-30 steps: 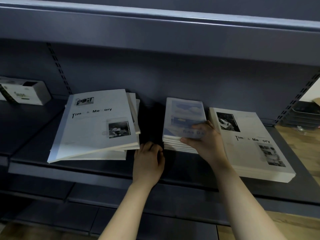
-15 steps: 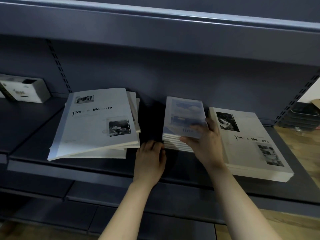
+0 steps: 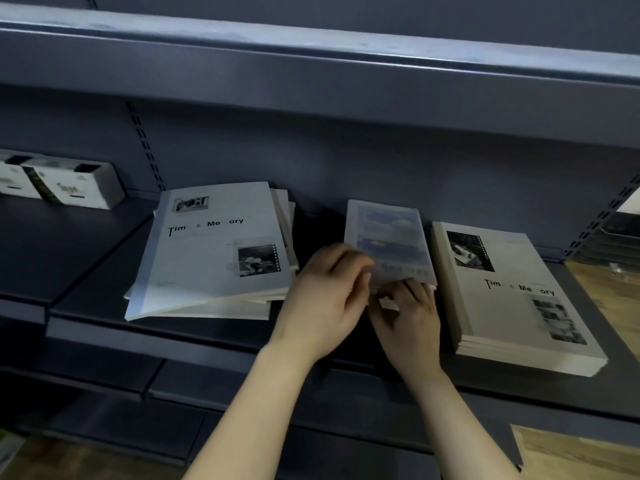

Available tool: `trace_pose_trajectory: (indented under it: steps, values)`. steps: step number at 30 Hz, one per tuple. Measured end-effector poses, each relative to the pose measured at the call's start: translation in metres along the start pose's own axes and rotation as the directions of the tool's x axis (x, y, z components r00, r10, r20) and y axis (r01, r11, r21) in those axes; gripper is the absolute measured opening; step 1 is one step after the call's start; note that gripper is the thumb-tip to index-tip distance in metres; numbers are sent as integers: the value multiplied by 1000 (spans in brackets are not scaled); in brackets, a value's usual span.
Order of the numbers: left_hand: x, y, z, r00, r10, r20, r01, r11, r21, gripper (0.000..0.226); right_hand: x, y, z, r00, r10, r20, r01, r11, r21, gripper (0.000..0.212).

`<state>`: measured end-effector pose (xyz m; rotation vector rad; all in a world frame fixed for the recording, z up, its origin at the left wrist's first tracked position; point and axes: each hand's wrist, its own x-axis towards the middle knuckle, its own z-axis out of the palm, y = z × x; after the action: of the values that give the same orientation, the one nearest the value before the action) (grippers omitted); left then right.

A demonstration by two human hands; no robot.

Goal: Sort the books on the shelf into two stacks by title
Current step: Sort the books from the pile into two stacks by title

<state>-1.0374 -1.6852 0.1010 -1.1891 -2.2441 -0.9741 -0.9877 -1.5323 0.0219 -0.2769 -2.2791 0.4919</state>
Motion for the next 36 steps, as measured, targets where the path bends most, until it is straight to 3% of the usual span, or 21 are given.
trace_pose_trajectory:
  steps: [5, 8, 11, 18, 26, 31, 33, 36]
  values:
    - [10, -30, -31, 978, -205, -31, 208, 969, 132, 31, -14, -2, 12, 983, -7, 183, -2, 999, 46, 13]
    - [5, -59, -49, 916, -401, -29, 394, 881, 260, 24, -14, -1, 16, 971, -5, 238, -2, 1000, 30, 10]
    - [-4, -84, -71, 838, -540, -70, 528, 774, 349, 32, -13, 2, 19, 966, -27, 256, 24, 1000, 14, 10]
    - [-20, -129, -107, 608, -780, -147, 721, 465, 513, 94, -14, 0, 19, 966, -45, 254, 51, 999, -17, 9]
    - [-21, -135, -122, 548, -826, -131, 794, 464, 394, 105, -15, 0, 17, 966, -40, 255, 41, 999, -1, 8]
    - [-19, -119, -132, 441, -894, -83, 877, 409, 252, 80, -15, -1, 18, 967, -32, 255, 32, 999, 4, 9]
    - [-17, -114, -133, 449, -888, -103, 875, 414, 249, 80, -14, -1, 17, 966, -27, 257, 28, 1000, -1, 9]
    - [-16, -109, -132, 522, -837, -166, 850, 493, 186, 73, -14, -1, 17, 965, -16, 262, 17, 1000, -2, 9]
